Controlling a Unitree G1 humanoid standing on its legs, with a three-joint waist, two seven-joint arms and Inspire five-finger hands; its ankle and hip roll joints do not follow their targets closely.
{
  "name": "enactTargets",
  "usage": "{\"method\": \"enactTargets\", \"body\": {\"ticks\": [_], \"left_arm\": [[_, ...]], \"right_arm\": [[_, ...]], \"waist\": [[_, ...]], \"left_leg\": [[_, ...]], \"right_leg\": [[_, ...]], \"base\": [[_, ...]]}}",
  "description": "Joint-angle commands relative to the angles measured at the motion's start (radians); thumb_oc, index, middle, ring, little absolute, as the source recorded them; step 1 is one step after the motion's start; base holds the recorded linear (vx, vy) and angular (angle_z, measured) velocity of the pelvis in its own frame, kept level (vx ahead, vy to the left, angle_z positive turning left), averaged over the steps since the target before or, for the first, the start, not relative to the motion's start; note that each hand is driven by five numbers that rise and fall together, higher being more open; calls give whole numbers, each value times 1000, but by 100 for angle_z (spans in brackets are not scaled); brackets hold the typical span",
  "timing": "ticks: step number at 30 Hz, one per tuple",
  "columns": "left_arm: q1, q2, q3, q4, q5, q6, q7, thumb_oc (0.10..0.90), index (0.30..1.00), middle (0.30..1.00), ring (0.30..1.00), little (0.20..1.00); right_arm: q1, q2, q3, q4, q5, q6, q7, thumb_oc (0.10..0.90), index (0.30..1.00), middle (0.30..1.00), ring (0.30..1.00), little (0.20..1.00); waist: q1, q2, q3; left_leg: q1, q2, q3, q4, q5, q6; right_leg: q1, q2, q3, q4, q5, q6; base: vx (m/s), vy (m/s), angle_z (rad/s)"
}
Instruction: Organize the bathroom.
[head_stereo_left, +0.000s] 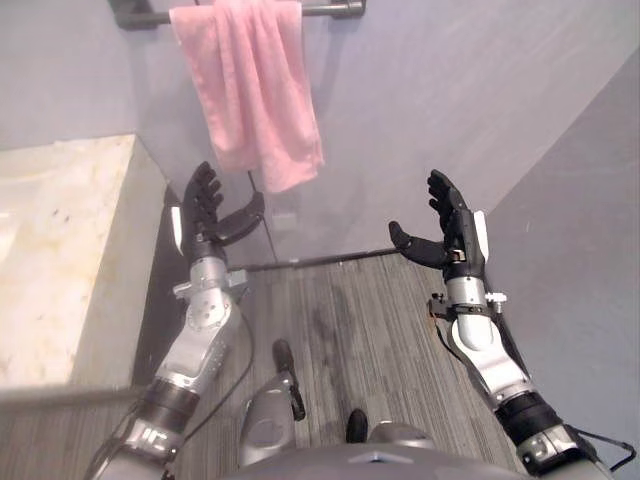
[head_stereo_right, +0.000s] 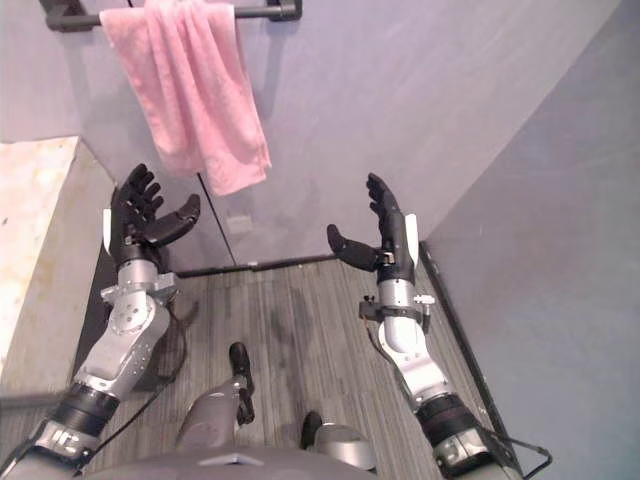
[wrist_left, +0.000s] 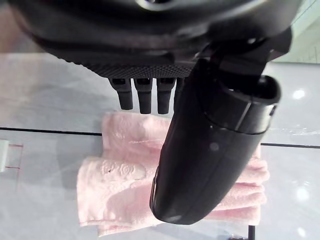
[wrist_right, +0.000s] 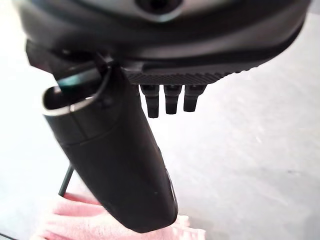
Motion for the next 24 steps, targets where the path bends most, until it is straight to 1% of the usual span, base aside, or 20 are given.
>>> {"method": "enactTargets", "body": {"ticks": [1,2,3,4,5,6,7,8,10,11,12,13,14,15,17,19,20,22,24], "left_arm": [[-43,27,31,-135,134,-138,21,800,900,900,900,900],[-44,26,28,-141,120,-136,12,800,900,900,900,900],[-44,18,17,-151,80,-129,-32,800,900,900,900,900],[-51,18,2,-151,74,-127,-50,800,900,900,900,900],[-54,17,-5,-149,76,-132,-63,800,900,900,900,900],[-59,14,-20,-152,88,-139,-88,800,900,900,900,900],[-65,13,-40,-159,96,-131,-88,800,900,900,900,900],[-71,13,-53,-163,98,-121,-83,800,900,900,900,900],[-89,9,-78,-170,63,-95,-82,800,900,900,900,900],[-97,8,-89,-170,60,-98,-77,800,900,900,900,900],[-97,8,-90,-170,61,-99,-76,800,900,900,900,900],[-111,19,-110,-170,32,-109,-93,800,900,900,900,900],[-112,17,-116,-173,28,-111,-97,800,900,900,900,900],[-109,11,-121,-177,51,-119,-95,800,900,900,900,900],[-112,16,-133,-176,50,-127,-80,800,900,900,900,900],[-105,10,-132,-177,46,-130,-84,800,900,900,900,900],[-101,9,-130,-179,38,-137,-91,800,900,900,900,900],[-80,10,-127,-203,44,-133,-115,800,900,900,900,900],[-77,12,-131,-209,35,-127,-117,800,900,900,900,900]], "right_arm": [[-145,-25,2,-177,-47,-100,-48,800,900,900,900,900],[-153,-25,4,-189,-44,-92,-58,800,900,900,900,900],[-165,-17,11,-216,-49,-85,-63,800,900,900,900,900],[-172,-11,17,-221,-63,-87,-71,800,900,900,900,900],[-176,-8,19,-223,-66,-89,-72,800,900,900,900,900],[-180,-1,22,-235,-62,-83,-68,800,900,900,900,900],[-185,6,30,-241,-62,-74,-75,800,900,900,900,900],[-192,12,36,-241,-71,-70,-85,800,900,900,900,900],[-216,32,54,-251,-94,-53,-91,800,900,900,900,900],[-227,36,69,-262,-105,-42,-92,800,900,900,900,900],[-228,37,71,-263,-103,-40,-87,800,900,900,900,900],[-217,20,70,-278,-99,-38,-94,800,900,900,900,900],[-212,10,70,-286,-86,-41,-94,800,900,900,900,900],[-219,1,78,-288,-62,-35,-76,800,900,900,900,900],[-240,0,88,-279,-26,-25,-44,800,900,900,900,900],[-267,3,100,-264,-8,-2,-5,800,900,900,900,900],[-279,1,103,-259,22,4,22,800,900,900,900,900],[-308,4,103,-238,119,38,68,800,900,900,900,900],[-312,12,104,-222,169,43,92,800,900,900,900,900]], "waist": [[23,18,-119],[24,15,-127],[24,7,-142],[24,21,-152],[23,22,-157],[21,26,-164],[19,28,-171],[18,29,-175],[19,28,-183],[14,25,-183],[12,25,-183],[0,16,-173],[-4,15,-168],[-4,10,-160],[0,1,-159],[12,-8,-158],[16,-11,-157],[34,-21,-162],[40,-23,-165]], "left_leg": [[-9,-18,-1,-29,103,-14],[11,-27,3,-43,76,1],[70,-51,19,-77,4,38],[92,-48,24,-93,-18,51],[104,-51,23,-102,-25,57],[118,-54,14,-112,-34,63],[127,-60,0,-120,-41,65],[132,-62,-10,-123,-46,64],[148,-67,-28,-123,-50,55],[164,-68,-34,-123,-56,42],[167,-67,-36,-123,-57,40],[158,-79,-57,-113,-72,39],[145,-77,-66,-107,-72,40],[143,-76,-79,-103,-75,40],[142,-78,-92,-104,-81,38],[142,-78,-106,-103,-78,28],[143,-78,-112,-103,-79,27],[145,-81,-135,-103,-86,24],[144,-81,-142,-107,-86,21]], "right_leg": [[-36,38,-51,205,-101,28],[-37,30,-49,237,-99,43],[-64,-17,-60,351,-70,90],[-85,-25,-64,411,-64,105],[-98,-33,-64,437,-62,113],[-121,-50,-61,489,-48,130],[-147,-69,-57,510,-39,144],[-156,-80,-59,503,-37,148],[-153,-112,-88,379,-44,143],[-142,-124,-120,219,-32,128],[-137,-123,-124,200,-26,126],[-145,-98,-84,162,-18,116],[-160,-77,-62,175,-15,108],[-174,-70,-60,165,-2,103],[-167,-68,-66,130,9,94],[-159,-65,-73,97,26,85],[-155,-64,-76,87,31,83],[-147,-60,-93,61,39,71],[-143,-59,-99,47,43,69]], "base": [[358,76,-39],[289,106,-31],[324,129,-19],[283,120,-8],[190,63,-8],[187,37,-5],[183,18,1],[151,-31,4],[93,-104,0],[37,-124,-2],[15,-195,-2],[-10,-157,-1],[-26,-198,35],[-23,-132,80],[4,-111,90],[12,-101,20],[18,-110,-5],[22,-112,10],[22,-82,14]]}}
